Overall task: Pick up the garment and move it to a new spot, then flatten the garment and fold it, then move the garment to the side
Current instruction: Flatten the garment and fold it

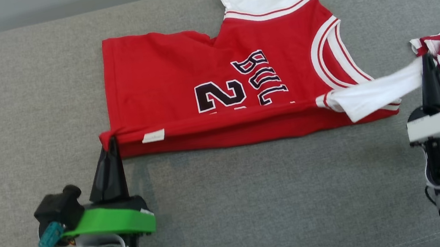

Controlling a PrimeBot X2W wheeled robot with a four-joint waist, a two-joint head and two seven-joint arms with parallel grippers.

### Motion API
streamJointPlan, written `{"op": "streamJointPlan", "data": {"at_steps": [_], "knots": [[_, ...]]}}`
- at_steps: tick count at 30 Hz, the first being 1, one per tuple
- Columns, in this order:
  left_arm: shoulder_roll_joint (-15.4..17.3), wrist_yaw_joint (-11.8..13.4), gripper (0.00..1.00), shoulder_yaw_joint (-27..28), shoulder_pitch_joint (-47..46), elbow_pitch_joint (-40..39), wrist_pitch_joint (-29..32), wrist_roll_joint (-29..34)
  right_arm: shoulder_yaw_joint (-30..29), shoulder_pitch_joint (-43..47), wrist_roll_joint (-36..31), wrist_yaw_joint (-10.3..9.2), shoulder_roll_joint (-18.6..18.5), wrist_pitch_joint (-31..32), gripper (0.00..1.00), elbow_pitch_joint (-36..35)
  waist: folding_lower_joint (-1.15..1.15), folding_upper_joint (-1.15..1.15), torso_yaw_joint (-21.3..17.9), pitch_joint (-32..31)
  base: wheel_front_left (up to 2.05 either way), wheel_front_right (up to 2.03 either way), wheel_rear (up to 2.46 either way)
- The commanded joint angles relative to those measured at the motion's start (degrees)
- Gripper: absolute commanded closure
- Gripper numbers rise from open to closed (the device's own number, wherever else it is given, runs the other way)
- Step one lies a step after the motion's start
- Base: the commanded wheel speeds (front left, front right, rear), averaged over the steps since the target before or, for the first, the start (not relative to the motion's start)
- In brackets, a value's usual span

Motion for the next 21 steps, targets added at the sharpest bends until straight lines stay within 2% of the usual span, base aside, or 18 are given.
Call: {"op": "streamJointPlan", "data": {"at_steps": [1,11,12,13,14,21], "knots": [[0.43,0.16,1.00,0.23,-2.39,0.84,-0.17,0.83,0.07,-2.55,-1.05,-0.09,-0.87,-0.24,1.00,0.91,0.00,0.00,0.27,3.26,0.00,0.00,0.00],[0.41,0.16,1.00,-0.20,-13.43,7.56,-0.17,2.88,1.46,-17.67,-8.10,-0.09,-3.10,-0.23,1.00,10.04,0.00,0.00,1.32,10.53,0.00,0.00,0.00],[0.41,0.16,0.53,0.08,-14.17,8.34,-0.16,2.34,0.89,-18.57,-8.77,-0.09,-3.00,-0.23,0.97,11.01,0.00,0.00,1.44,10.87,0.00,0.00,0.00],[0.41,0.16,0.00,0.26,-14.84,8.57,-0.17,2.42,0.58,-19.16,-9.25,-0.09,-2.97,-0.23,0.41,11.49,0.00,0.00,1.57,11.16,0.00,0.00,0.00],[0.42,0.16,0.00,0.72,-15.37,8.73,-0.17,2.18,0.36,-19.68,-10.17,-0.09,-2.94,-0.23,0.00,11.75,0.00,0.00,1.71,11.38,0.00,0.00,0.00],[0.38,0.16,0.00,1.14,-11.80,7.97,-0.16,1.80,-2.18,-14.48,-16.88,-0.09,-3.24,-0.18,0.00,5.89,0.00,0.00,2.27,10.90,0.00,0.00,0.00]]}}
